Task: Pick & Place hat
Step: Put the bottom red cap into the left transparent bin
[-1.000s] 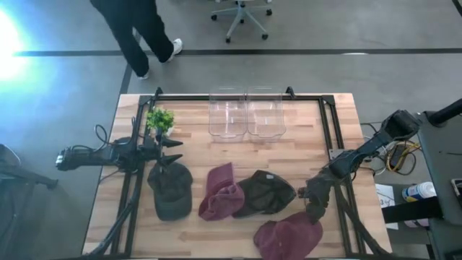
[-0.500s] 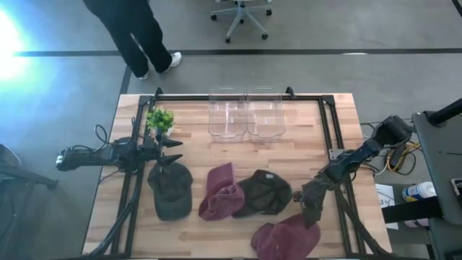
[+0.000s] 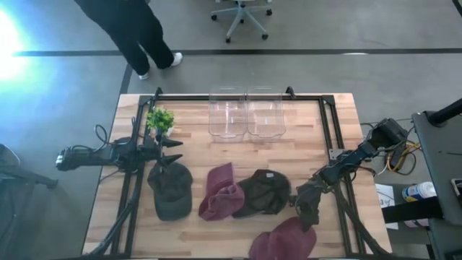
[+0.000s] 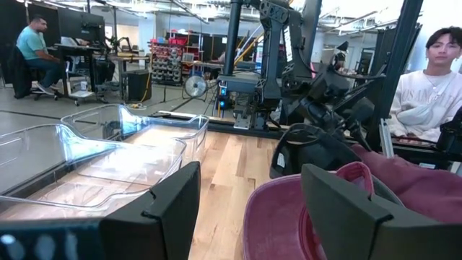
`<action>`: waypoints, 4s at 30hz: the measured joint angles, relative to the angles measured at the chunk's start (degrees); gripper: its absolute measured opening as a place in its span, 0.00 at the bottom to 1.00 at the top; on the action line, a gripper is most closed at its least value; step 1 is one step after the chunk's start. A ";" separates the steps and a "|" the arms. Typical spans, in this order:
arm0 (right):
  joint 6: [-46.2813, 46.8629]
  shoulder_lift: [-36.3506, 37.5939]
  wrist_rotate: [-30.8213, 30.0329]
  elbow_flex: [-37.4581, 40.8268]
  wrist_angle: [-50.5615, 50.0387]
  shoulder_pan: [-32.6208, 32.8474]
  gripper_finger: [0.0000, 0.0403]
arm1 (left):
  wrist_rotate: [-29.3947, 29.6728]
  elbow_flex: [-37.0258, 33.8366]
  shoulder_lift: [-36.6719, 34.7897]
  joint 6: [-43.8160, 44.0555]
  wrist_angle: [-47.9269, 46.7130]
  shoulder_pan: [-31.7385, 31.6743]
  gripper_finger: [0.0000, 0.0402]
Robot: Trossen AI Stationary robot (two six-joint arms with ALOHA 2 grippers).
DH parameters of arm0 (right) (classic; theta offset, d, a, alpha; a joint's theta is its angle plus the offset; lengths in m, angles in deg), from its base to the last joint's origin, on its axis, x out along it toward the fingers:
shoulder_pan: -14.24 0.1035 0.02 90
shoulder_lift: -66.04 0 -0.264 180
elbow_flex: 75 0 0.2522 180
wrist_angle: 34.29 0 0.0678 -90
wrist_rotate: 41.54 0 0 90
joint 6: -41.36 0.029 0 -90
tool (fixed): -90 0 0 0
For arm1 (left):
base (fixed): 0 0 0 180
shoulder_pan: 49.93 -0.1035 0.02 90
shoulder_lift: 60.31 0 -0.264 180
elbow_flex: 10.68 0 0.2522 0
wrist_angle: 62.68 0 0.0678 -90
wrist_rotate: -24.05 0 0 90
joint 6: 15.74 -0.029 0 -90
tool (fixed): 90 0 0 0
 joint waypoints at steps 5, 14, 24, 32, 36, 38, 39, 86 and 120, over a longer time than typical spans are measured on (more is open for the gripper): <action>0.09 0.48 0.59 -2.62 0.10 0.02 0.04 | -0.01 0.00 0.00 -0.01 0.00 -0.01 0.58; 9.06 11.91 -0.90 -4.30 -1.85 -0.03 0.03 | -0.02 0.00 0.00 -0.02 0.01 -0.01 0.58; 9.02 34.76 -28.21 -4.30 -7.60 -2.22 0.03 | -0.02 0.00 0.00 -0.02 0.00 -0.02 0.58; 3.71 41.98 -38.63 -4.45 -13.09 -2.68 0.03 | -0.01 0.00 0.00 -0.02 0.00 -0.02 0.58; -0.95 41.90 -42.21 -5.15 -7.02 -3.33 0.03 | 0.00 0.00 0.00 -0.02 0.00 -0.01 0.58; -4.26 41.29 -43.39 -6.38 -3.41 -3.90 0.03 | 0.22 -0.09 0.00 -0.68 0.60 0.00 0.58; -5.50 41.02 -44.40 -7.22 -3.75 -4.22 0.03 | 1.31 -0.09 0.03 -0.26 1.58 -0.02 0.58; -122.11 -8.30 -79.21 -72.22 -93.78 -8.08 0.03 | 7.42 12.08 13.95 55.17 4.97 0.08 0.58; -118.91 -10.54 -89.04 -72.18 -91.07 -4.78 0.03 | -9.87 72.87 92.64 0.63 -18.13 0.83 0.58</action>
